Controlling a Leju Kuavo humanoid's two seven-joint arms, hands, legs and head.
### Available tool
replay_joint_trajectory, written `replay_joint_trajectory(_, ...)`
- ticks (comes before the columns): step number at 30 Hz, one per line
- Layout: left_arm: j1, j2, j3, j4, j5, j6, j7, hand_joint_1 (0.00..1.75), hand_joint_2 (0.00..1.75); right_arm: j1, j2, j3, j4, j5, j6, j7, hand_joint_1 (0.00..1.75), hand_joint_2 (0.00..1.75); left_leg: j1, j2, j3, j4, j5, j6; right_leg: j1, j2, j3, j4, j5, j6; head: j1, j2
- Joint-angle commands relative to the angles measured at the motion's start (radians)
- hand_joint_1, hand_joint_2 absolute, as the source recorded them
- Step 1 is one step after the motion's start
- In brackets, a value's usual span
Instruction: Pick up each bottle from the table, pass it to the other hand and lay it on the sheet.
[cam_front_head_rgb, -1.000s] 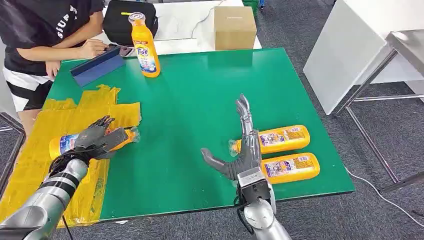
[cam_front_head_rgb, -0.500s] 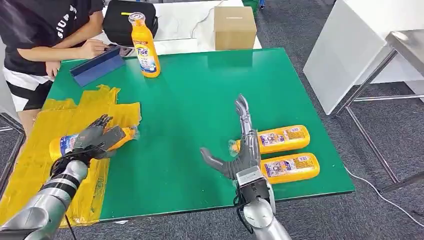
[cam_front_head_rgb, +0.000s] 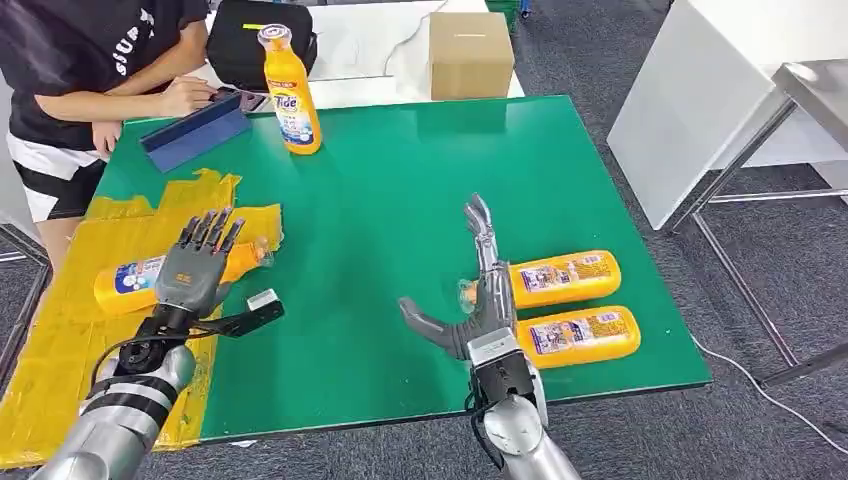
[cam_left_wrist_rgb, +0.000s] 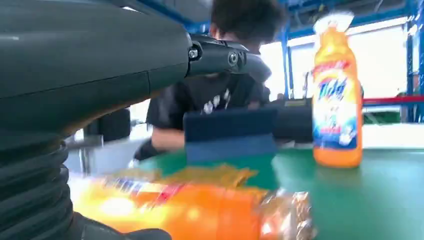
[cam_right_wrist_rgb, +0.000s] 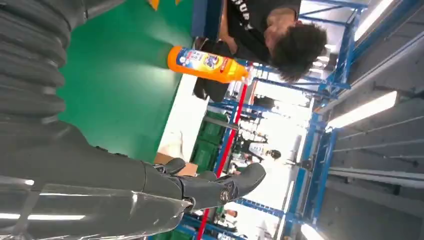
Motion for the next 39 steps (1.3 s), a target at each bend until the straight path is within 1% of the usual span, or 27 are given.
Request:
replay_joint_trajectory(1, 0.045, -0.011, -0.142, -0.326, 0.232, -0.113, -0.067, 0.00, 1.75, -0.002, -0.056, -0.037, 0.027, 0.079, -0.020, 0.023, 0.00, 1.75, 0.000, -0.002, 0.003, 0.000, -0.001, 0.000, 0.000, -0.004, 0.004, 0.000, -0.002, -0.001, 0.000, 0.000)
replay_joint_trajectory(2, 0.068, -0.013, -0.147, -0.395, 0.312, -0.161, -0.088, 0.00, 1.75, 0.003, -0.067, -0.046, 0.018, 0.119, -0.029, 0.030, 0.00, 1.75, 0.001, -0.002, 0.002, 0.000, -0.001, 0.000, 0.001, -0.003, 0.002, -0.001, -0.001, 0.000, 0.000, 0.000)
replay_joint_trajectory(3, 0.089, -0.018, -0.150, -0.462, 0.422, -0.223, -0.127, 0.00, 1.75, 0.004, -0.085, -0.053, 0.012, 0.199, -0.056, 0.042, 0.00, 1.75, 0.001, -0.003, 0.004, 0.000, -0.002, 0.000, 0.001, -0.005, 0.005, -0.001, -0.002, -0.001, 0.000, 0.000)
replay_joint_trajectory(4, 0.119, -0.025, -0.145, -0.546, 0.547, -0.290, -0.166, 0.00, 1.75, -0.003, -0.121, -0.058, -0.002, 0.317, -0.093, 0.060, 0.00, 1.75, 0.000, -0.002, 0.002, 0.000, -0.001, 0.000, 0.000, -0.004, 0.003, -0.001, -0.001, 0.000, 0.000, 0.000)
replay_joint_trajectory(5, 0.145, -0.034, -0.135, -0.604, 0.629, -0.326, -0.190, 0.00, 1.75, -0.010, -0.148, -0.070, -0.014, 0.374, -0.103, 0.078, 0.00, 1.75, 0.000, -0.003, 0.004, 0.000, -0.002, 0.001, 0.001, -0.005, 0.005, -0.001, -0.003, 0.000, 0.000, 0.000)
replay_joint_trajectory(6, 0.178, -0.042, -0.119, -0.665, 0.753, -0.388, -0.228, 0.00, 1.75, -0.020, -0.180, -0.086, -0.025, 0.431, -0.092, 0.122, 0.00, 1.75, 0.000, -0.002, 0.003, 0.001, -0.002, 0.001, 0.001, -0.004, 0.004, -0.001, -0.002, 0.000, 0.000, 0.000)
replay_joint_trajectory(7, 0.228, -0.059, -0.088, -0.740, 0.948, -0.504, -0.268, 0.00, 1.75, -0.035, -0.225, -0.112, -0.027, 0.528, -0.075, 0.183, 0.00, 1.75, 0.000, 0.000, 0.001, 0.001, -0.001, 0.001, 0.000, -0.002, 0.002, -0.001, -0.001, 0.000, -0.001, 0.000)
replay_joint_trajectory(8, 0.266, -0.069, -0.063, -0.783, 1.000, -0.521, -0.284, 0.00, 1.75, -0.046, -0.260, -0.127, -0.022, 0.588, -0.049, 0.223, 0.00, 1.75, 0.000, -0.001, 0.004, 0.001, -0.003, 0.001, 0.000, -0.003, 0.005, -0.001, -0.003, 0.000, 0.000, 0.000)
replay_joint_trajectory(9, 0.311, -0.081, -0.043, -0.827, 1.050, -0.541, -0.300, 0.00, 1.75, -0.062, -0.312, -0.144, -0.008, 0.651, -0.018, 0.250, 0.00, 1.75, -0.001, 0.000, 0.003, 0.001, -0.003, 0.001, 0.000, -0.002, 0.004, -0.001, -0.002, 0.001, 0.000, 0.000)
replay_joint_trajectory(10, 0.334, -0.090, -0.031, -0.846, 1.094, -0.565, -0.310, 0.00, 1.75, -0.069, -0.335, -0.161, 0.001, 0.675, -0.027, 0.246, 0.00, 1.75, -0.001, 0.001, 0.002, 0.000, -0.001, 0.001, -0.001, -0.001, 0.003, -0.001, -0.001, 0.001, 0.000, 0.000)
replay_joint_trajectory(14, 0.343, -0.093, -0.027, -0.849, 1.094, -0.569, -0.314, 0.00, 1.75, -0.071, -0.335, -0.174, 0.006, 0.667, -0.022, 0.231, 0.00, 1.75, -0.002, 0.002, 0.004, 0.001, -0.004, 0.002, -0.002, 0.000, 0.005, -0.001, -0.002, 0.000, 0.000, 0.000)
replay_joint_trajectory(18, 0.330, -0.095, -0.024, -0.833, 1.094, -0.572, -0.317, 0.00, 1.75, -0.067, -0.326, -0.165, 0.002, 0.675, -0.022, 0.229, 0.00, 1.75, -0.003, 0.000, 0.000, 0.000, -0.002, 0.002, -0.002, -0.001, 0.001, -0.001, 0.000, 0.000, 0.000, 0.000)
replay_joint_trajectory(19, 0.330, -0.104, -0.016, -0.832, 1.132, -0.589, -0.326, 0.00, 1.75, -0.070, -0.339, -0.153, 0.003, 0.695, -0.012, 0.236, 0.00, 1.75, -0.002, 0.001, 0.004, 0.001, -0.004, 0.002, -0.002, -0.001, 0.004, -0.001, -0.001, -0.001, 0.000, 0.000)
replay_joint_trajectory(20, 0.341, -0.120, 0.001, -0.836, 1.158, -0.587, -0.333, 0.00, 1.75, -0.077, -0.367, -0.149, 0.004, 0.701, 0.014, 0.255, 0.00, 1.75, -0.002, 0.001, 0.002, 0.000, -0.003, 0.002, -0.002, -0.001, 0.003, -0.001, -0.001, 0.000, 0.000, 0.000)
replay_joint_trajectory(21, 0.360, -0.144, 0.017, -0.845, 1.174, -0.569, -0.342, 0.00, 1.75, -0.085, -0.407, -0.158, 0.010, 0.729, 0.037, 0.290, 0.00, 1.75, -0.002, 0.001, 0.004, 0.001, -0.004, 0.002, -0.002, -0.001, 0.005, 0.000, -0.002, -0.001, -0.001, 0.000)
replay_joint_trajectory(22, 0.374, -0.154, 0.016, -0.854, 1.160, -0.547, -0.353, 0.00, 1.75, -0.096, -0.440, -0.169, 0.023, 0.741, 0.043, 0.306, 0.00, 1.75, -0.002, 0.001, 0.004, 0.000, -0.003, 0.002, -0.002, 0.000, 0.004, -0.001, -0.001, 0.000, 0.000, 0.000)
replay_joint_trajectory(23, 0.385, -0.160, 0.010, -0.859, 1.151, -0.528, -0.356, 0.00, 1.75, -0.116, -0.468, -0.189, 0.046, 0.717, 0.080, 0.303, 0.00, 1.75, -0.002, 0.001, 0.003, 0.000, -0.003, 0.003, -0.001, -0.001, 0.003, -0.001, -0.001, 0.001, 0.000, 0.000)
replay_joint_trajectory(24, 0.389, -0.163, 0.005, -0.859, 1.152, -0.514, -0.357, 0.00, 1.75, -0.136, -0.488, -0.204, 0.075, 0.724, 0.103, 0.308, 0.00, 1.75, -0.002, 0.002, 0.005, 0.001, -0.004, 0.003, -0.001, 0.000, 0.006, -0.001, -0.002, 0.001, -0.001, 0.000)
replay_joint_trajectory(26, 0.386, -0.163, -0.006, -0.848, 1.144, -0.482, -0.357, 0.00, 1.75, -0.193, -0.539, -0.206, 0.158, 0.757, 0.172, 0.323, 0.00, 1.75, -0.002, 0.001, 0.002, 0.000, -0.003, 0.003, -0.001, -0.001, 0.003, -0.001, -0.001, 0.001, -0.001, 0.000)
replay_joint_trajectory(27, 0.382, -0.162, -0.008, -0.838, 1.149, -0.481, -0.348, 0.00, 1.75, -0.213, -0.550, -0.209, 0.192, 0.758, 0.184, 0.323, 0.00, 1.75, -0.002, 0.000, 0.001, 0.000, -0.002, 0.003, -0.001, -0.001, 0.003, -0.001, 0.000, 0.001, 0.000, 0.000)
replay_joint_trajectory(28, 0.377, -0.159, -0.011, -0.826, 1.161, -0.492, -0.334, 0.00, 1.75, -0.235, -0.557, -0.212, 0.236, 0.760, 0.195, 0.323, 0.00, 1.75, -0.002, 0.001, 0.004, 0.001, -0.003, 0.004, -0.001, -0.001, 0.006, -0.002, -0.001, 0.001, 0.000, 0.000)
replay_joint_trajectory(29, 0.374, -0.158, -0.011, -0.818, 1.170, -0.500, -0.330, 0.00, 1.75, -0.246, -0.559, -0.212, 0.259, 0.759, 0.198, 0.322, 0.00, 1.75, -0.002, 0.001, 0.002, 0.000, -0.002, 0.003, -0.002, 0.000, 0.004, -0.002, 0.000, 0.001, 0.000, 0.000)
replay_joint_trajectory(32, 0.358, -0.156, -0.012, -0.772, 1.208, -0.533, -0.312, 0.00, 1.75, -0.291, -0.556, -0.195, 0.366, 0.780, 0.204, 0.328, 0.00, 1.75, -0.003, 0.000, 0.006, 0.000, -0.002, 0.003, -0.003, -0.001, 0.008, -0.002, 0.000, 0.001, 0.000, 0.000)
replay_joint_trajectory(34, 0.348, -0.158, -0.015, -0.746, 1.213, -0.541, -0.309, 0.00, 1.75, -0.323, -0.553, -0.166, 0.433, 0.813, 0.206, 0.344, 0.00, 1.75, -0.004, 0.000, 0.003, -0.001, -0.001, 0.004, -0.003, 0.000, 0.005, -0.002, 0.001, 0.002, -0.001, 0.000)
replay_joint_trajectory(35, 0.346, -0.159, -0.017, -0.741, 1.216, -0.545, -0.306, 0.00, 1.75, -0.334, -0.554, -0.154, 0.451, 0.827, 0.207, 0.353, 0.00, 1.75, -0.003, 0.001, 0.005, -0.001, -0.002, 0.003, -0.003, 0.000, 0.007, -0.002, 0.001, 0.001, 0.000, 0.000)
replay_joint_trajectory(37, 0.345, -0.162, -0.021, -0.729, 1.216, -0.547, -0.305, 0.00, 1.75, -0.356, -0.556, -0.137, 0.488, 0.838, 0.215, 0.359, 0.00, 1.75, -0.003, 0.001, 0.002, 0.000, -0.001, 0.004, -0.003, 0.000, 0.004, -0.002, 0.001, 0.002, 0.000, 0.000)
replay_joint_trajectory(39, 0.339, -0.162, -0.025, -0.717, 1.219, -0.551, -0.300, 0.00, 1.75, -0.380, -0.549, -0.125, 0.525, 0.836, 0.222, 0.362, 0.00, 1.75, -0.003, 0.001, 0.005, -0.001, -0.002, 0.003, -0.002, 0.000, 0.006, -0.002, 0.001, 0.001, -0.001, 0.000)
